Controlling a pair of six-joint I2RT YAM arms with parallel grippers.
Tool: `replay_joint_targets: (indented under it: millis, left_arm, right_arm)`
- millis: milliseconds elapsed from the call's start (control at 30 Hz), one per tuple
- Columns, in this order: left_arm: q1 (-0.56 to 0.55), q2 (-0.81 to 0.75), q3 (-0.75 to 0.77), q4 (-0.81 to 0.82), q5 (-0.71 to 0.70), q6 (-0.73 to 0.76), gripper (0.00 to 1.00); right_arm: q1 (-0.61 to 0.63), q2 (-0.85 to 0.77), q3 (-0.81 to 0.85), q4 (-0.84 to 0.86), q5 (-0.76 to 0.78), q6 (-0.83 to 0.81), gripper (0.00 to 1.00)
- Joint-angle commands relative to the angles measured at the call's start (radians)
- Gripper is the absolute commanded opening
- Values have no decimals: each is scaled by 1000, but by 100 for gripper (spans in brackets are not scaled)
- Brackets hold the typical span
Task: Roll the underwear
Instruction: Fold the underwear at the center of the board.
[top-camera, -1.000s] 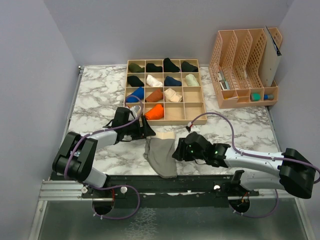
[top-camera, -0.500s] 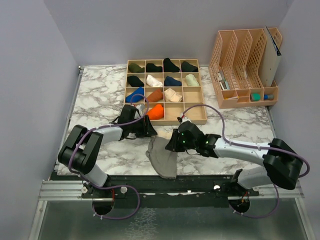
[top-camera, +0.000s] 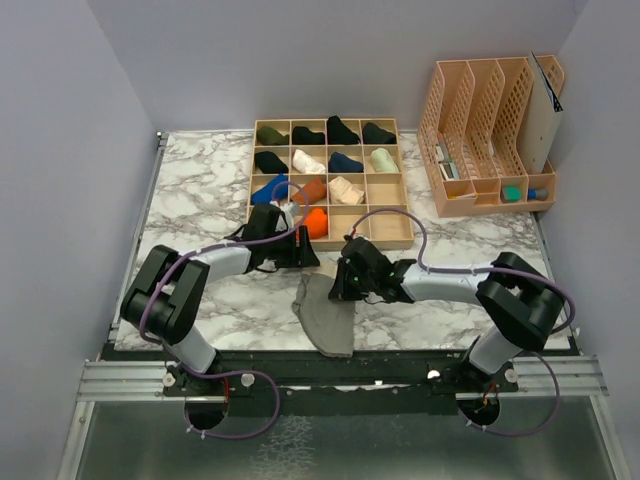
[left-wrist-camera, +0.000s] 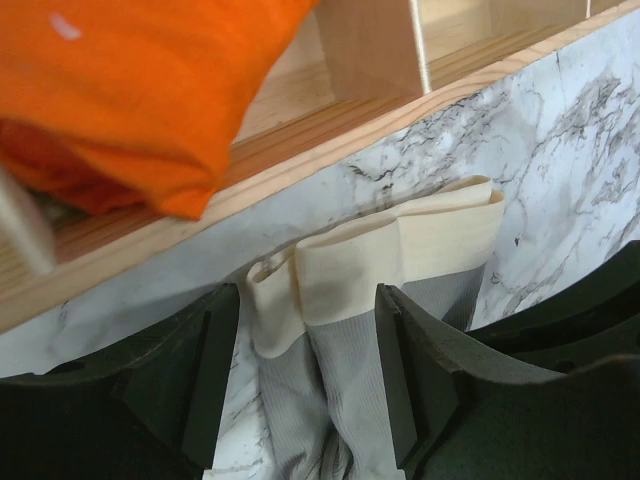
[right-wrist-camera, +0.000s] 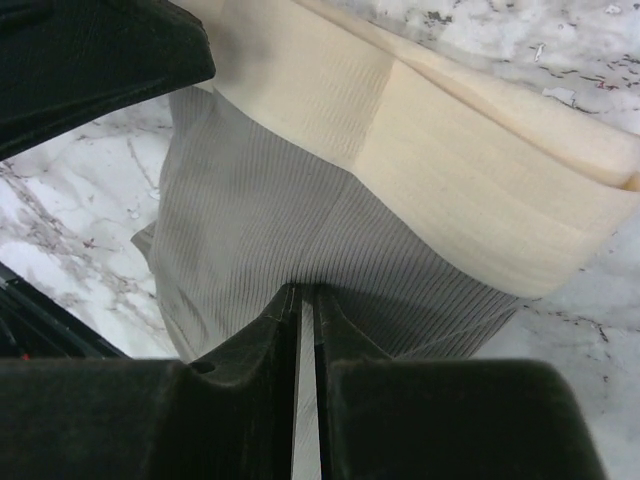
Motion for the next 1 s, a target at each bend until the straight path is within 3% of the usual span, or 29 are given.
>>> replay_joint_targets:
  millis: [0, 167, 500, 733, 967]
  left_arm:
    - [-36, 64, 42, -80, -28, 78, 63]
    - [-64, 104, 59, -80, -22, 78, 59]
    - [-76, 103, 72, -96, -59, 72, 38]
    - [-84, 89, 146, -164, -74, 56, 7]
    - [-84, 57, 223, -264, -199, 84, 0]
  right_arm:
    - [-4, 34, 1, -6, 2, 6, 13]
    - [-4, 33, -46, 29, 15, 35, 13]
    - [-7, 44, -59, 45, 8, 38, 13]
    - [-6, 12, -44, 53, -35, 6, 14]
    - [-6, -76, -40, 13, -75, -3, 21]
